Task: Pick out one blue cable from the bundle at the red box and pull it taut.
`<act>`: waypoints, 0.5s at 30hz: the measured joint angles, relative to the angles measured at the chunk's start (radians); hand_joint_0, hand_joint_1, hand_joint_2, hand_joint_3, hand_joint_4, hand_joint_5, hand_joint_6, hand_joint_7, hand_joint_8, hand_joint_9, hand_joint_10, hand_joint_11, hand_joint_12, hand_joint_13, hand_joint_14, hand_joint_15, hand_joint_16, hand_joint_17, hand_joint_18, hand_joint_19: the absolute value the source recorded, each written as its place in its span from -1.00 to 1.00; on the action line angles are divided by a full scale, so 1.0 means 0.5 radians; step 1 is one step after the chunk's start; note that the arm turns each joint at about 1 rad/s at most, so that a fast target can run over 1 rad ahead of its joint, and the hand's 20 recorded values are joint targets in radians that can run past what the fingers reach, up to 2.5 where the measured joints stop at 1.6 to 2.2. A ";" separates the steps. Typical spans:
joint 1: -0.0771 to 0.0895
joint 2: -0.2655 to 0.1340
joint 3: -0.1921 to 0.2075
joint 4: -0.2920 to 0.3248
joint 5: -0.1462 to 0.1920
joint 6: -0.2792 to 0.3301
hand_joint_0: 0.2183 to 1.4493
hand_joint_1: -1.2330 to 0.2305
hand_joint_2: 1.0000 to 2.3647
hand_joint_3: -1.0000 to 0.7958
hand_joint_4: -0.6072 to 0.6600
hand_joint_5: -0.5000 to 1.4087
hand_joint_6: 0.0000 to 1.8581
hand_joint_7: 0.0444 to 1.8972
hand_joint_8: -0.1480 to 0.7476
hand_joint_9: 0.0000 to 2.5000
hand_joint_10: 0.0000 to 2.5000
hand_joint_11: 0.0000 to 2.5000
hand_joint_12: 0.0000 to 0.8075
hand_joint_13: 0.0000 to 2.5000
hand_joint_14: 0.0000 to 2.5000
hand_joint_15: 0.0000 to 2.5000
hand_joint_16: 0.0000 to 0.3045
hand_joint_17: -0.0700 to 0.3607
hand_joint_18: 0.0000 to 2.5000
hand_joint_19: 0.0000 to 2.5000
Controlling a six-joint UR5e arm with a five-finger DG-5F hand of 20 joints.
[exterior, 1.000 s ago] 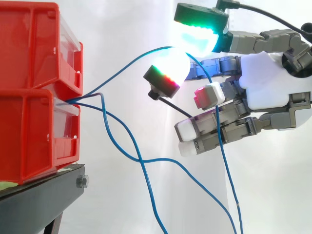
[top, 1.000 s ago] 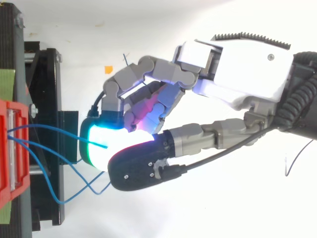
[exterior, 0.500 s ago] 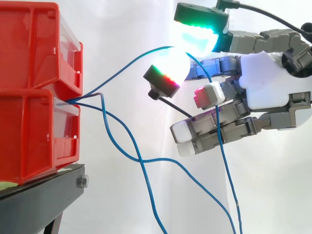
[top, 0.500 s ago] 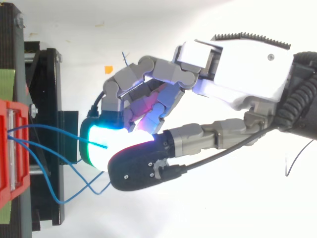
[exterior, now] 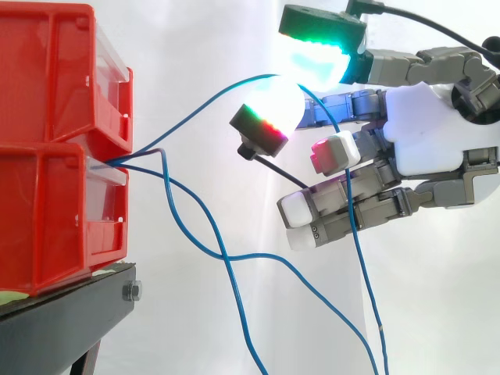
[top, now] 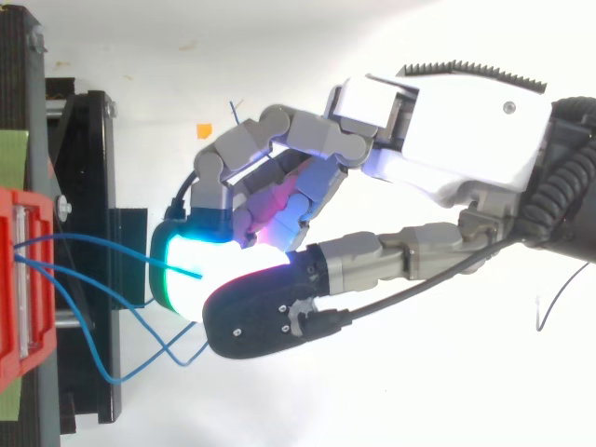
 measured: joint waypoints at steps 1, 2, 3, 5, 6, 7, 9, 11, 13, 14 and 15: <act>0.000 0.000 0.000 0.000 0.000 0.000 -0.29 -0.35 -0.98 0.06 -0.40 -0.62 0.03 0.03 -0.19 -0.01 -0.98 -0.35 -0.26 -0.35 -0.98 -0.54 -0.73 -0.25 -0.58 -0.57; 0.000 0.000 0.000 0.000 0.000 0.000 -0.29 -0.35 -0.98 0.06 -0.40 -0.62 0.03 0.03 -0.18 -0.01 -0.98 -0.36 -0.26 -0.34 -0.98 -0.54 -0.73 -0.25 -0.58 -0.57; 0.000 0.000 0.000 0.000 0.000 0.000 -0.29 -0.35 -0.98 0.07 -0.40 -0.62 0.03 0.02 -0.17 -0.01 -0.98 -0.36 -0.26 -0.34 -0.98 -0.54 -0.73 -0.25 -0.57 -0.57; 0.000 0.000 0.000 0.000 0.000 0.000 -0.29 -0.35 -0.98 0.06 -0.41 -0.62 0.03 0.03 -0.17 0.00 -0.98 -0.36 -0.26 -0.33 -0.98 -0.54 -0.73 -0.25 -0.57 -0.57; 0.000 0.000 0.000 0.000 0.000 0.000 -0.29 -0.35 -0.98 0.06 -0.40 -0.62 0.03 0.02 -0.18 0.00 -0.98 -0.35 -0.25 -0.33 -0.98 -0.54 -0.73 -0.25 -0.57 -0.57; 0.000 0.000 0.000 0.000 0.000 0.000 -0.29 -0.35 -0.98 0.07 -0.41 -0.62 0.03 0.03 -0.17 0.00 -0.98 -0.35 -0.25 -0.33 -0.98 -0.54 -0.73 -0.25 -0.57 -0.57; 0.000 0.000 0.000 0.000 0.000 0.000 -0.29 -0.35 -0.98 0.06 -0.40 -0.62 0.03 0.04 -0.17 0.01 -0.98 -0.35 -0.25 -0.33 -0.98 -0.53 -0.73 -0.25 -0.57 -0.57; 0.000 0.000 0.000 0.000 0.000 0.000 -0.30 -0.35 -0.98 0.07 -0.40 -0.62 0.03 0.02 -0.18 0.01 -0.98 -0.35 -0.25 -0.33 -0.98 -0.53 -0.73 -0.25 -0.56 -0.57; 0.000 0.000 0.000 0.000 0.000 0.000 -0.30 -0.35 -0.98 0.07 -0.40 -0.62 0.03 0.02 -0.17 0.01 -0.98 -0.34 -0.25 -0.33 -0.98 -0.53 -0.73 -0.25 -0.56 -0.57; 0.000 0.000 0.000 0.000 0.000 0.000 -0.29 -0.35 -0.98 0.06 -0.39 -0.62 0.03 0.04 -0.16 0.01 -0.98 -0.35 -0.25 -0.32 -0.98 -0.54 -0.73 -0.25 -0.56 -0.57; 0.000 0.000 0.000 0.000 0.000 0.000 -0.30 -0.35 -0.98 0.06 -0.40 -0.62 0.03 0.03 -0.16 0.01 -0.98 -0.35 -0.25 -0.33 -0.98 -0.53 -0.73 -0.25 -0.56 -0.57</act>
